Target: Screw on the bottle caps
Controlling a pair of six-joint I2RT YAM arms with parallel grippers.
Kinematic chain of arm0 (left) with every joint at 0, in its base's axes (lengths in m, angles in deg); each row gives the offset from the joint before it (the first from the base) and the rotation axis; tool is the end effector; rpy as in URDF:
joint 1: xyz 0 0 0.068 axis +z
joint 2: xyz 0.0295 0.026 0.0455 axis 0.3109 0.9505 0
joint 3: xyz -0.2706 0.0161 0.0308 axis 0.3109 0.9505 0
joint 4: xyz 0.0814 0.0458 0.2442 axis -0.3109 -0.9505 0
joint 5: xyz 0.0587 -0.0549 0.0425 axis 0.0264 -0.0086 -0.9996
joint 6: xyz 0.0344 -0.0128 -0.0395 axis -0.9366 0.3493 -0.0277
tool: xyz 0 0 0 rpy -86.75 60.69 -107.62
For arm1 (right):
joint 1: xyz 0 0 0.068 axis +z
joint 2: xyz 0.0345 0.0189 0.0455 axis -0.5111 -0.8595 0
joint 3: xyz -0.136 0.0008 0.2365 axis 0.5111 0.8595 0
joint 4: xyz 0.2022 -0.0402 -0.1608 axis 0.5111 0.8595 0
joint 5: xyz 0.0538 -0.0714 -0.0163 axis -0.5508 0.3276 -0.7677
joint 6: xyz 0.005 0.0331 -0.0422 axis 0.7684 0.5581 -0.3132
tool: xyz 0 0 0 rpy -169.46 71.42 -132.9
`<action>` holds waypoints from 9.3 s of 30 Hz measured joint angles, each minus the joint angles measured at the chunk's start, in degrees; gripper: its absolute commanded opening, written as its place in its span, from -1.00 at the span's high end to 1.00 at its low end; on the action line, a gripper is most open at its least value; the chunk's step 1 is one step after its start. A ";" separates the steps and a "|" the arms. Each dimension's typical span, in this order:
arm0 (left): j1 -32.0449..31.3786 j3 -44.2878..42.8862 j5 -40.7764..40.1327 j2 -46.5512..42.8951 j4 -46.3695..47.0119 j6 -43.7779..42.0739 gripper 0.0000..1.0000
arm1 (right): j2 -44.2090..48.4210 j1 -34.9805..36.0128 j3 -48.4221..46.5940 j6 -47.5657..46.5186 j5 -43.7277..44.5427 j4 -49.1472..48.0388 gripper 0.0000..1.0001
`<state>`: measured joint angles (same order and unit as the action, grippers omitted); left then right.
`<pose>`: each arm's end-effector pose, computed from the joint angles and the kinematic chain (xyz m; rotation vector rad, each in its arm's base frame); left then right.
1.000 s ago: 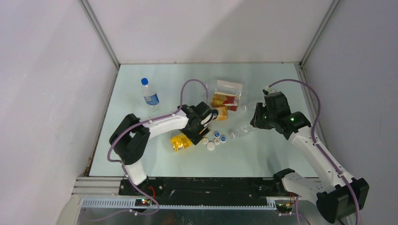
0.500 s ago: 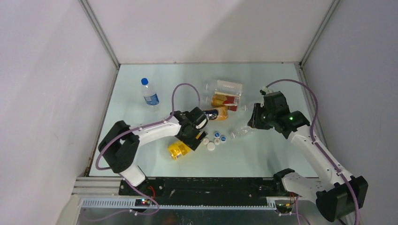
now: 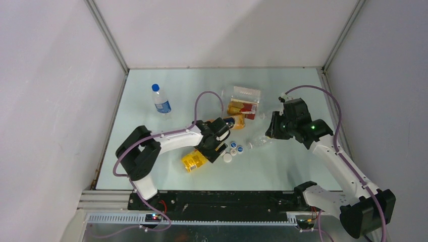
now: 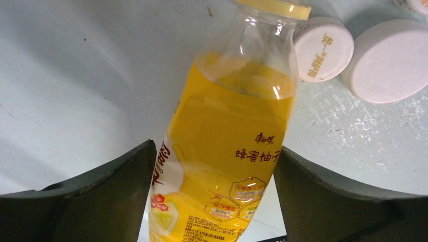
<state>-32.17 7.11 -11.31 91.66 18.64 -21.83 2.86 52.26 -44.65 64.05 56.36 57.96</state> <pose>0.2034 -0.2363 0.1681 1.0331 2.7000 0.0583 0.1951 0.0798 0.2944 0.0297 2.4973 0.4401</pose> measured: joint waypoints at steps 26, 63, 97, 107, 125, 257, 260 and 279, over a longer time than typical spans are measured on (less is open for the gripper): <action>-1.42 7.21 -4.57 -32.87 15.32 -9.73 0.10 | 3.10 2.05 -6.05 -12.17 -15.41 -3.85 0.85; -1.66 -0.68 25.51 -37.92 3.45 -37.07 0.38 | 4.07 19.63 -10.64 -68.22 -40.52 -6.27 1.00; 5.75 -5.99 42.69 -33.05 -9.25 -39.71 0.84 | 1.44 24.20 -10.84 -76.43 -41.99 -6.14 1.00; 6.01 -8.63 44.35 -31.54 -13.57 -42.05 0.85 | 0.81 25.42 -11.08 -77.94 -42.62 -5.53 1.00; 6.56 0.07 47.39 -34.99 -1.88 -32.96 0.88 | -0.04 25.07 -11.28 -77.07 -43.32 -6.43 1.00; -6.19 10.08 -0.57 -42.66 20.79 -19.63 1.00 | -6.62 26.05 -16.22 -3.98 -8.13 -18.91 1.00; -7.63 11.23 -4.90 -42.60 23.28 -20.81 1.00 | -7.10 26.05 -16.55 0.52 -6.01 -18.51 1.00; -15.39 21.09 -28.39 -37.07 47.95 -29.42 1.00 | -8.70 28.13 -17.81 23.12 9.81 -13.49 0.76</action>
<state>-47.56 28.20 -39.71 54.59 66.59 -51.25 -5.83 80.39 -62.46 87.18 66.18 44.48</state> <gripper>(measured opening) 0.656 0.328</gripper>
